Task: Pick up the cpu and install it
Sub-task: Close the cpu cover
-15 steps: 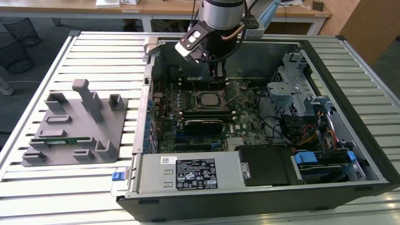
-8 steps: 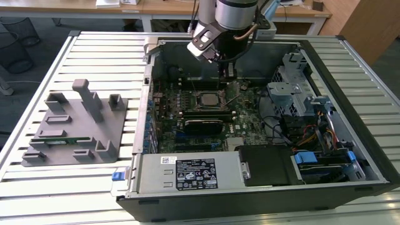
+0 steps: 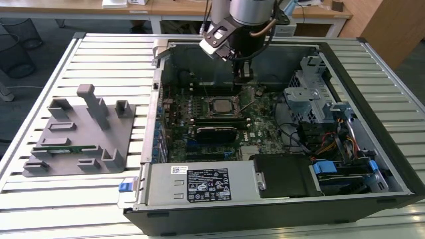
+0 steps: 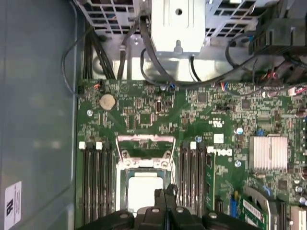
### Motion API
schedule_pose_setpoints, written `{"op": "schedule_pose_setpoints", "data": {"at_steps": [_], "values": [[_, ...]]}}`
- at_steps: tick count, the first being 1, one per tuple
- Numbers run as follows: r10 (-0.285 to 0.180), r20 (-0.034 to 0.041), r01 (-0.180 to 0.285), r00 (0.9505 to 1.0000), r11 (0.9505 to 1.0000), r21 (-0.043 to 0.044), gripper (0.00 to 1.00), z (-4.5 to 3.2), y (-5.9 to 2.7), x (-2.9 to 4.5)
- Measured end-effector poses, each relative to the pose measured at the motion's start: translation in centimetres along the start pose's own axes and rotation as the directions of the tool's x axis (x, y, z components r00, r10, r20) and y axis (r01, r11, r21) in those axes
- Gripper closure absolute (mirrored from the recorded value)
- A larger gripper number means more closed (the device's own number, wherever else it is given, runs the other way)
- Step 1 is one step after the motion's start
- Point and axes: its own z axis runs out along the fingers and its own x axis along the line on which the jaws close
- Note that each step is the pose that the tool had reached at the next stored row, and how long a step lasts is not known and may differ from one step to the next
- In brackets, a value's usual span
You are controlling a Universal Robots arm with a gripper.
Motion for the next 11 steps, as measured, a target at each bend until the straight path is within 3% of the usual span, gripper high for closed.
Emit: {"op": "schedule_pose_setpoints", "data": {"at_steps": [11], "values": [[0.000,-0.0001,0.000,1.0000,1.0000,0.0022,0.89,0.01,2.57,0.02]]}}
